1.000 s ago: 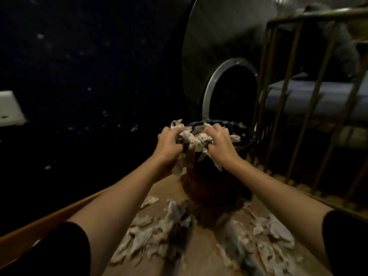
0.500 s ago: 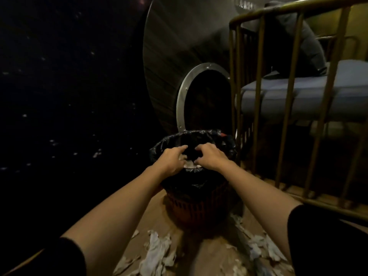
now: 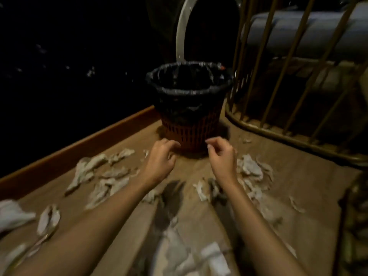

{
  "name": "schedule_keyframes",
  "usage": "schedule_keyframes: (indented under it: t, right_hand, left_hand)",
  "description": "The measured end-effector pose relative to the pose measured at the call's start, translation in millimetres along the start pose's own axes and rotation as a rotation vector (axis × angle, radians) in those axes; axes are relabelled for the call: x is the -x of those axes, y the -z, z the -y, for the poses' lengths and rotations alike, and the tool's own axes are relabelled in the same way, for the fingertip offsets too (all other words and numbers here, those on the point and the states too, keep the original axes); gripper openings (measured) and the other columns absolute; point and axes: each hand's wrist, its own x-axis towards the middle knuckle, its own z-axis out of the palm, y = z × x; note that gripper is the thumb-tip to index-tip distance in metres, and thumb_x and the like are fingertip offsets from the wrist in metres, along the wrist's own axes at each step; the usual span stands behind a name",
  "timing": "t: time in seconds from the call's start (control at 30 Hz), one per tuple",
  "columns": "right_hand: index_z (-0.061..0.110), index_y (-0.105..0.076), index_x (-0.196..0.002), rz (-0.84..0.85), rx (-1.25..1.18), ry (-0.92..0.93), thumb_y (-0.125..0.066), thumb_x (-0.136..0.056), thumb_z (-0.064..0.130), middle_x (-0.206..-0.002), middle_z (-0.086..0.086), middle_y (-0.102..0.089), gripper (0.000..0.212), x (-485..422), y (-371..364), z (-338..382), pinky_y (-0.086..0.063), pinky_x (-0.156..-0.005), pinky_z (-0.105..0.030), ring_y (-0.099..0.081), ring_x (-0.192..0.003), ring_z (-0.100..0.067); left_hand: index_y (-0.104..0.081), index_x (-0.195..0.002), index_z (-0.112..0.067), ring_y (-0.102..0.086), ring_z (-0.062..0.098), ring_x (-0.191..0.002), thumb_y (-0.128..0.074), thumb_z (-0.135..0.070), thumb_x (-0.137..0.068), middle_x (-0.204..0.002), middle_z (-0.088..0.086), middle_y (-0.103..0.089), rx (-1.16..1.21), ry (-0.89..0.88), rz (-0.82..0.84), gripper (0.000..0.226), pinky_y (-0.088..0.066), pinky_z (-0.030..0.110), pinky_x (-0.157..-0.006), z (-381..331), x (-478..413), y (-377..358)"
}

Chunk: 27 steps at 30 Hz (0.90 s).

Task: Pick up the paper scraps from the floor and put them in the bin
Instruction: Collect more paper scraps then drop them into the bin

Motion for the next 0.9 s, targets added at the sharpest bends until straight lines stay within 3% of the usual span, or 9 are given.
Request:
schedule_keyframes:
  t: [0.1, 0.2, 0.27, 0.37, 0.5, 0.63, 0.73, 0.83, 0.9]
  right_hand:
    - [0.021, -0.068, -0.097, 0.256, 0.048, -0.366, -0.061, -0.081, 0.008, -0.091, -0.007, -0.069, 0.022, 83.8, 21.0, -41.8, -0.051, -0.076, -0.031, -0.065, -0.086, -0.023]
    - [0.021, -0.061, -0.111, 0.432, 0.08, -0.53, -0.063, -0.08, 0.015, -0.114, -0.01, -0.061, 0.032, 160.7, 44.2, -49.6, -0.054, -0.086, -0.042, -0.062, -0.101, -0.023]
    - [0.028, -0.05, -0.125, 0.6, 0.205, -0.457, -0.062, -0.079, 0.028, -0.132, -0.005, -0.049, 0.048, 197.3, 54.3, -42.3, -0.045, -0.098, -0.045, -0.048, -0.12, -0.027]
    - [0.037, -0.034, -0.138, 0.831, 0.506, -0.274, -0.061, -0.084, 0.032, -0.15, 0.001, -0.028, 0.061, 232.0, 58.3, -26.5, -0.032, -0.104, -0.045, -0.025, -0.131, -0.032]
    - [0.022, -0.058, -0.123, 0.654, 0.452, -0.198, -0.055, -0.087, 0.008, -0.134, -0.009, -0.047, 0.039, 265.8, 51.7, -14.9, -0.037, -0.101, -0.039, -0.039, -0.118, -0.029]
    - [0.003, -0.069, -0.101, 0.545, 0.395, -0.116, -0.054, -0.078, -0.009, -0.099, -0.016, -0.06, 0.03, 283.6, 45.9, -14.4, -0.047, -0.083, -0.035, -0.055, -0.094, -0.03]
    - [0.003, -0.071, -0.095, 0.503, 0.324, -0.194, -0.054, -0.078, -0.011, -0.096, -0.014, -0.067, 0.028, 265.8, 41.7, -14.0, -0.048, -0.081, -0.03, -0.061, -0.091, -0.027]
    - [0.004, -0.071, -0.098, 0.416, 0.189, -0.353, -0.058, -0.082, -0.007, -0.099, -0.008, -0.069, 0.023, 233.8, 41.4, -0.4, -0.054, -0.079, -0.032, -0.063, -0.087, -0.02]
    - [0.006, -0.069, -0.1, 0.36, 0.109, -0.422, -0.059, -0.083, -0.004, -0.099, -0.004, -0.065, 0.022, 212.9, 44.4, 11.5, -0.053, -0.067, -0.022, -0.06, -0.08, -0.015]
  left_hand:
    - [-0.055, -0.121, -0.015, -0.053, 0.029, -0.114, -0.055, -0.009, -0.083, -0.123, 0.013, -0.058, 0.026, 0.148, 0.311, 0.038, -0.041, 0.03, -0.09, 3.4, 75.2, -33.0]
    - [-0.043, -0.133, -0.019, -0.046, 0.03, -0.122, -0.06, -0.024, -0.083, -0.133, 0.014, -0.047, 0.079, 0.239, 0.526, 0.053, -0.038, 0.028, -0.094, -6.6, 146.9, -52.9]
    - [-0.028, -0.14, -0.026, -0.03, 0.036, -0.133, -0.065, -0.033, -0.071, -0.146, 0.018, -0.029, 0.004, 0.243, 0.692, 0.078, -0.034, 0.038, -0.107, -12.0, 181.9, -63.0]
    - [-0.015, -0.144, -0.033, -0.012, 0.037, -0.141, -0.072, -0.036, -0.065, -0.156, 0.013, -0.008, -0.149, 0.243, 0.824, 0.097, -0.031, 0.054, -0.109, -21.7, 214.3, -66.5]
    - [-0.036, -0.135, -0.025, -0.032, 0.032, -0.129, -0.068, -0.027, -0.072, -0.141, 0.014, -0.035, -0.147, 0.213, 0.642, 0.071, -0.041, 0.044, -0.1, -30.7, 244.3, -59.8]
    - [-0.062, -0.099, -0.01, -0.051, 0.03, -0.096, -0.054, -0.007, -0.082, -0.102, 0.014, -0.054, 0.041, 0.222, 0.414, 0.019, -0.046, 0.039, -0.077, -37.4, 280.3, -56.3]
    - [-0.067, -0.084, -0.005, -0.056, 0.028, -0.082, -0.053, 0.002, -0.08, -0.088, 0.013, -0.059, 0.116, 0.312, 0.297, 0.016, -0.038, 0.027, -0.068, -28.1, 283.1, -48.2]
    - [-0.068, -0.088, -0.006, -0.053, 0.02, -0.079, -0.053, 0.003, -0.081, -0.088, 0.01, -0.06, 0.132, 0.367, 0.143, 0.019, -0.036, 0.022, -0.067, -18.8, 275.0, -31.8]
    - [-0.067, -0.092, -0.004, -0.049, 0.014, -0.074, -0.053, 0.003, -0.084, -0.09, 0.009, -0.058, 0.156, 0.406, 0.065, 0.018, -0.037, 0.013, -0.062, -18.3, 271.7, -20.2]
